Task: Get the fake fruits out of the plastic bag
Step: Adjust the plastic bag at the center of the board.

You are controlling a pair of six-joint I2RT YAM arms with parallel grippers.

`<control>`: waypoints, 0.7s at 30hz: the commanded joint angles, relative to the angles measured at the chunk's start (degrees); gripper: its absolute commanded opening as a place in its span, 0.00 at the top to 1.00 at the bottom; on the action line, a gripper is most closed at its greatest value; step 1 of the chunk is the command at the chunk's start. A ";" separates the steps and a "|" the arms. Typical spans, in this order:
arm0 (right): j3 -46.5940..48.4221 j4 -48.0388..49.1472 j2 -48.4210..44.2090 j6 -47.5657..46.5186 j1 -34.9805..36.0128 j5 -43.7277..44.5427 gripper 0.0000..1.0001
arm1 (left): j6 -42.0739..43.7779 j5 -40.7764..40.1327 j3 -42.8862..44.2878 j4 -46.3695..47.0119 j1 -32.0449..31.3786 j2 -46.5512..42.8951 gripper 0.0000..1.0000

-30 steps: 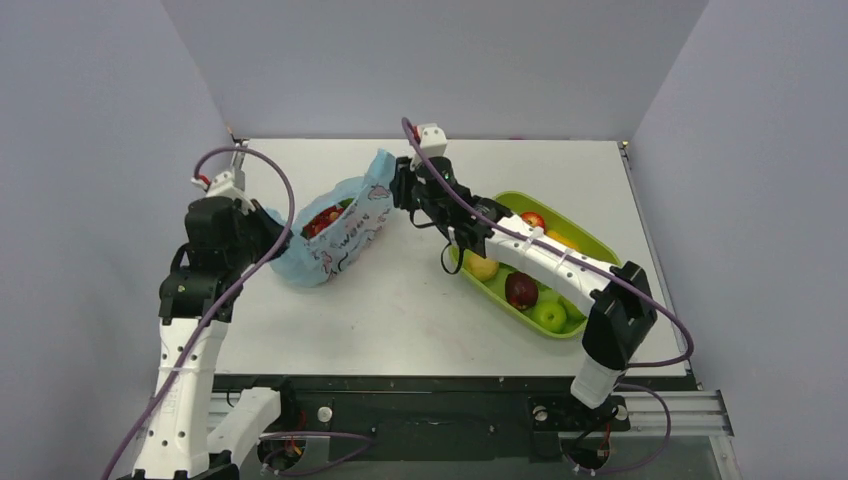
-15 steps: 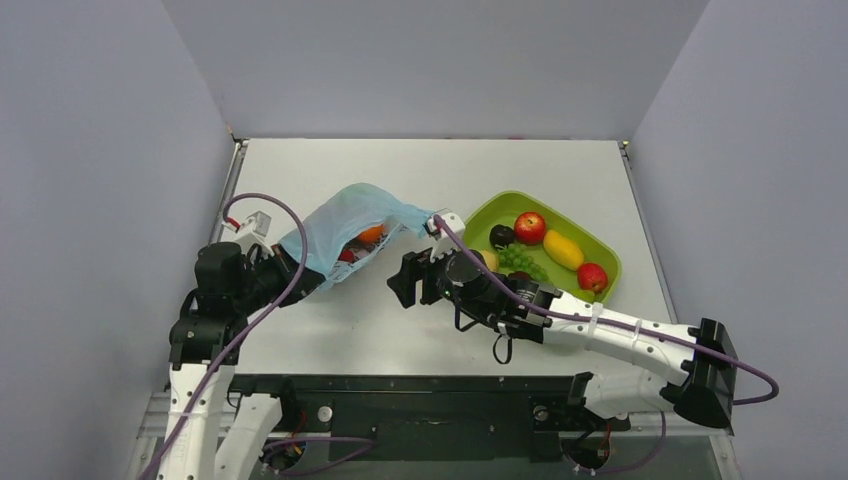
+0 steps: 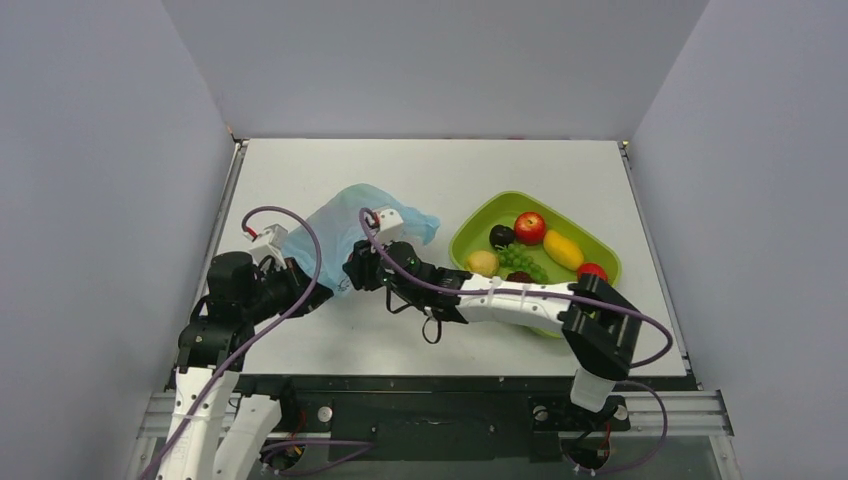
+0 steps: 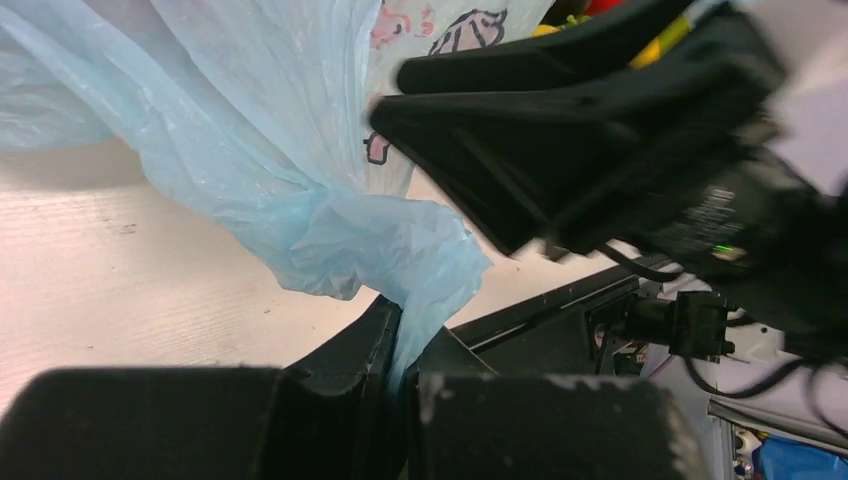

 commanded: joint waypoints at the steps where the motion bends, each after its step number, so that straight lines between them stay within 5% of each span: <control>1: -0.05 9.02 5.74 -2.76 0.25 2.08 0.68 | 1.45 0.12 -0.03 2.95 -2.23 0.02 1.00; 13: -15.12 15.54 5.87 4.28 3.89 6.12 0.69 | 0.04 -1.02 2.12 -4.24 -2.68 3.85 1.00; 17: -15.39 13.52 2.39 5.92 3.74 5.70 0.68 | -2.31 6.12 -0.71 -4.84 -2.67 3.06 1.00; 21: -17.44 14.79 -0.67 7.64 2.58 4.27 0.66 | 2.18 7.88 0.89 -8.91 -2.73 0.86 0.74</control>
